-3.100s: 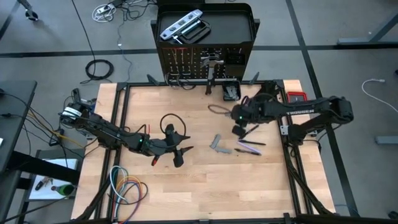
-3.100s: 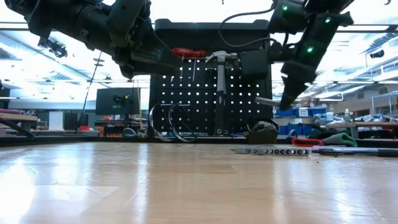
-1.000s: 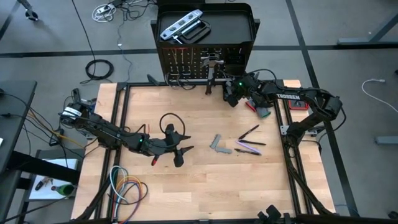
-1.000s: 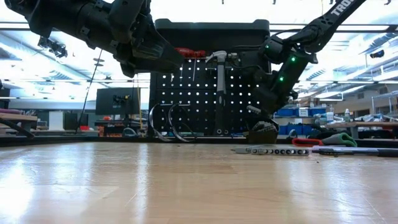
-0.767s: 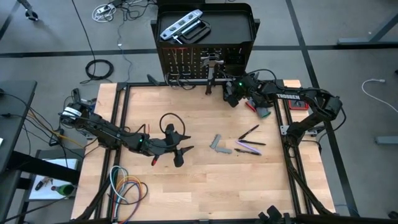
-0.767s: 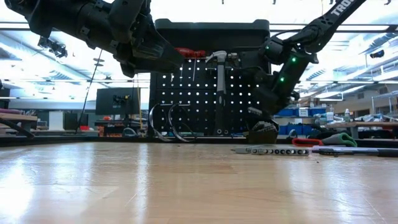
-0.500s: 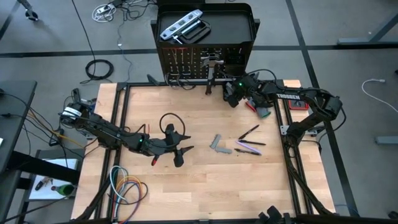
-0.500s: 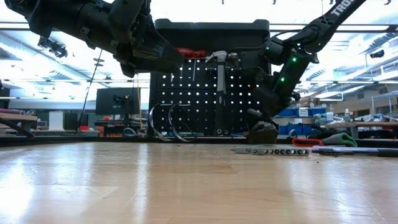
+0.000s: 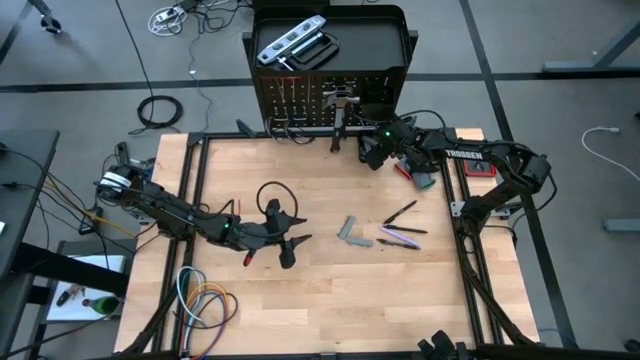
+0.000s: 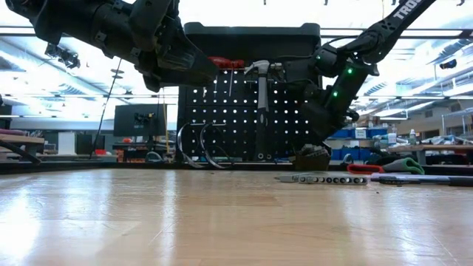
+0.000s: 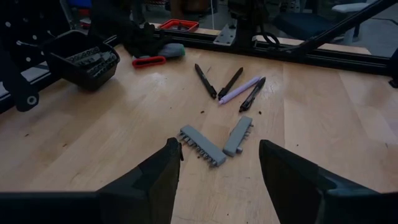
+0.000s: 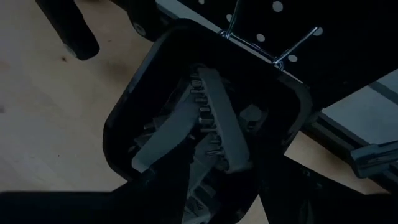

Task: Hang tools onto peg board
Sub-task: Put the bottom terminal block into the bottom basket of the peg board

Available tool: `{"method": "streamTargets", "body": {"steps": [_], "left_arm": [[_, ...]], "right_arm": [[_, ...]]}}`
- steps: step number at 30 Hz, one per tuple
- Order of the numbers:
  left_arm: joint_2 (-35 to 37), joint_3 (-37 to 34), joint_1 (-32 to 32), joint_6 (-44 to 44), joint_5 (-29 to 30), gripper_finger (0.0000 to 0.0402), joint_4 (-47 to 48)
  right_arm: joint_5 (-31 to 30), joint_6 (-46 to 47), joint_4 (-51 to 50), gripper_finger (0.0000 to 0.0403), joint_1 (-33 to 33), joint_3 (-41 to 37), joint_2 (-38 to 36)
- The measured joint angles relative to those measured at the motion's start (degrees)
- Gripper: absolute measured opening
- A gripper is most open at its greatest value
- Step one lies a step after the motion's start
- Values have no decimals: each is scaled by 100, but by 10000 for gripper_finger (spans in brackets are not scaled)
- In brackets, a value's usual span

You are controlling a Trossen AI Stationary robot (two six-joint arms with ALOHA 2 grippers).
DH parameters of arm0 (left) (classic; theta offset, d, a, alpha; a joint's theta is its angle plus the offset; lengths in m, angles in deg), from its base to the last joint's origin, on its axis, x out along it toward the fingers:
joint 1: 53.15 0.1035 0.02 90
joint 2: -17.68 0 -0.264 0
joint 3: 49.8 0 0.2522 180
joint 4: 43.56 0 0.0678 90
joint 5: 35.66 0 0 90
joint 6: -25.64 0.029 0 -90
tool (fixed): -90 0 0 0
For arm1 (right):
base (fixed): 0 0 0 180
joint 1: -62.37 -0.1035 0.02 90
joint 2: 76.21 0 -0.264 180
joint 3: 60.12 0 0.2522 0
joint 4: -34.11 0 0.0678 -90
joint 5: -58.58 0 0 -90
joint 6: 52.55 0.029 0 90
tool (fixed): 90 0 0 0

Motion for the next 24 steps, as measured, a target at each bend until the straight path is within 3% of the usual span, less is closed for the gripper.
{"method": "streamTargets", "body": {"steps": [9, 12, 17, 24], "left_arm": [[0, 0, 0, 0, 0, 218, 1], [0, 0, 0, -2, 0, 218, 2], [-2, 0, 0, 0, 0, 218, 2], [-2, 1, -1, 0, 0, 218, 4]], "right_arm": [[257, 8, -324, 177, -77, 0, -59], [93, 93, -544, 176, -286, 0, -259], [-685, 303, -1097, 176, -940, 0, -834], [-798, 1140, -1764, 176, -2307, 0, -1391]]}}
